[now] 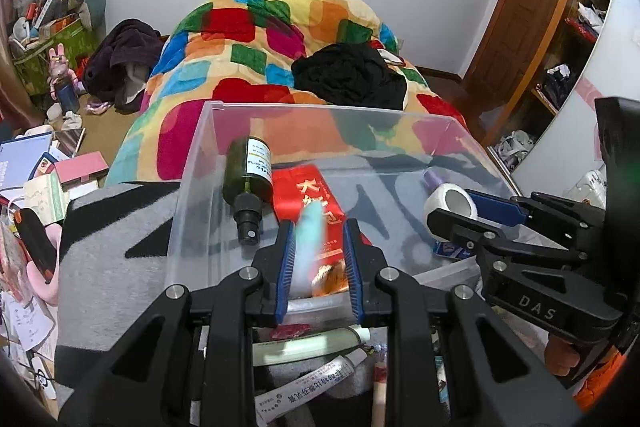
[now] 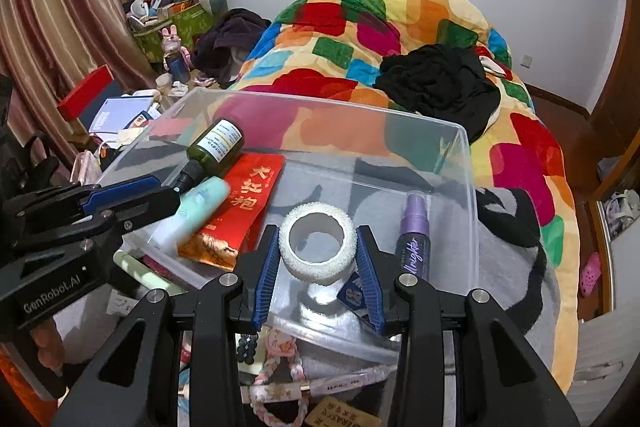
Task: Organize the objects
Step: 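Place the lotion bottle into the clear box while the right tool drops the tape roll in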
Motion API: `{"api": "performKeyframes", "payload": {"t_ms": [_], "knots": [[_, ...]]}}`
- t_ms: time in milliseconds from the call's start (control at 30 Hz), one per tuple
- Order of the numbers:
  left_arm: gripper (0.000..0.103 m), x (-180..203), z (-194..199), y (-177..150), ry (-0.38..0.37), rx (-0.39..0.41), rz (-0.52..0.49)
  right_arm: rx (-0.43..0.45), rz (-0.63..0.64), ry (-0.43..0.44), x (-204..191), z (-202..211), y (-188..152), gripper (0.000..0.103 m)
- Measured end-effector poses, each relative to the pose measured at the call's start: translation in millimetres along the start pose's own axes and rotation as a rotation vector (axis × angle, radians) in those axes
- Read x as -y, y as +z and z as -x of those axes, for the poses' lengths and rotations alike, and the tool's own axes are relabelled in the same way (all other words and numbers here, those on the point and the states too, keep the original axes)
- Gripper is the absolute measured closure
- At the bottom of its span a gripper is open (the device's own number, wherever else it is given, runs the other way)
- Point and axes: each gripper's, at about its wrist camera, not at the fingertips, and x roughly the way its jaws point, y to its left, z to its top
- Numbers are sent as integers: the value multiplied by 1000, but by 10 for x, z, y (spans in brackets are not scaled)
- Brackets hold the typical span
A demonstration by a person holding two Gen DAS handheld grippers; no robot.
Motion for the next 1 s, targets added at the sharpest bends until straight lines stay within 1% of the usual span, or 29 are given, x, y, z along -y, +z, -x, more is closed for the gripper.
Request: {"api": "performKeyframes", "payload": {"t_ms": [267,400,533,567,700,767,833,933,1000], "knots": [[79,20,65,14,8,11,-12,-14,-1,10,-11,1,13,67],[78,74,185,5,18,35,-39,-6,-1,30,-12,83,-13,62],[61,106,342,-24,22,65,-50,23,16,36,-35,238,-55,52],[59,102,398,-41,24,78,-52,34,23,37,-33,293,-71,51],[55,86,545,-101,28,96,-55,68,32,40,2,482,-135,45],[50,67,607,-139,37,104,-57,83,29,46,48,585,-183,43],[48,42,664,-191,42,108,-58,93,27,44,96,659,-230,39],[48,-3,691,-291,54,93,-69,106,30,18,176,751,-317,35],[48,-21,670,-364,58,74,-76,100,35,2,245,781,-395,35]]}}
